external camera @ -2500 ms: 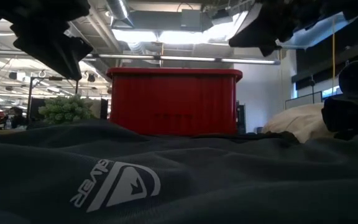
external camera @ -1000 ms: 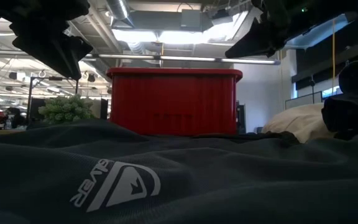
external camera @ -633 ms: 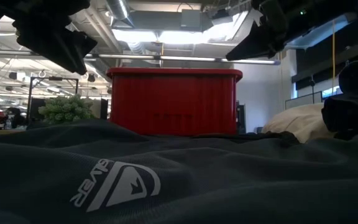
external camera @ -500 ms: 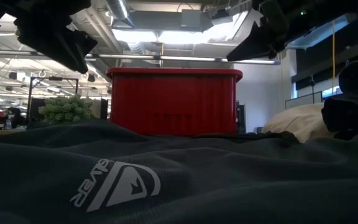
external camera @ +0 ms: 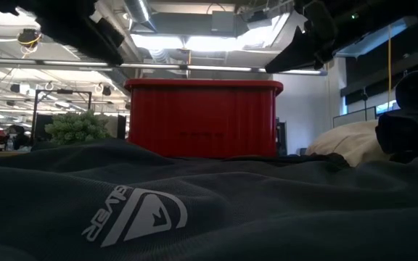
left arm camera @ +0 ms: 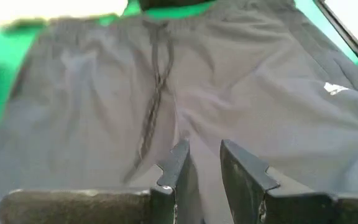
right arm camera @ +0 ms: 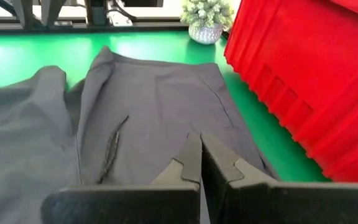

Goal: Fold laundry
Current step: Fold the gray short

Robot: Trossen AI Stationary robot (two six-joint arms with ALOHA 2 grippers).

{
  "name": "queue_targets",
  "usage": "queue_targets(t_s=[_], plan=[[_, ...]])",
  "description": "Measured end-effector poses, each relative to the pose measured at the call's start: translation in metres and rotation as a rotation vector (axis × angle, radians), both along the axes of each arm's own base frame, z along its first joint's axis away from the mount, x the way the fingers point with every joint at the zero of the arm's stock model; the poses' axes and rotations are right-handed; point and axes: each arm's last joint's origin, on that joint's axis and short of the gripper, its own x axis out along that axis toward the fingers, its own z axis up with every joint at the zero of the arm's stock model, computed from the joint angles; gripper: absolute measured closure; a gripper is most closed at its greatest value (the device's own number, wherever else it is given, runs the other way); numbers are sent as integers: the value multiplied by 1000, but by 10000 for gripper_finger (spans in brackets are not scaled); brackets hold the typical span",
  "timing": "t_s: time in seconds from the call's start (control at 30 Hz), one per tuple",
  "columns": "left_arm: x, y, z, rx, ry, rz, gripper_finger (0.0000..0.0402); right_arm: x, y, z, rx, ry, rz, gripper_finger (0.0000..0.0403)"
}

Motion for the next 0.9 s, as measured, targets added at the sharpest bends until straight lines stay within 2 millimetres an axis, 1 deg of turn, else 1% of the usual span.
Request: queue_targets(t_s=[0.1,0.27,0.37,0.47,0.6,0.7,0.77,0.9], plan=[[4,-1,1,88,-44,-75,316,1,0,1,4,-17,1,403],[5,-4,4,102,-49,-111,316,2,3,2,61,-30,58,403],[3,-13,15,103,-29,-150,316,2,4,2,107,-39,83,403],[2,-26,21,42,-18,-190,315,2,4,2,113,-42,80,403],[-1,-54,5,-10,87,-328,301,2,4,2,136,-50,69,403],[-5,-78,-11,-48,176,-361,285,2,3,2,143,-56,53,403],[-8,-95,-23,-39,222,-392,274,2,3,2,137,-58,40,403],[-11,-125,-37,25,215,-423,253,2,3,3,130,-61,25,403]])
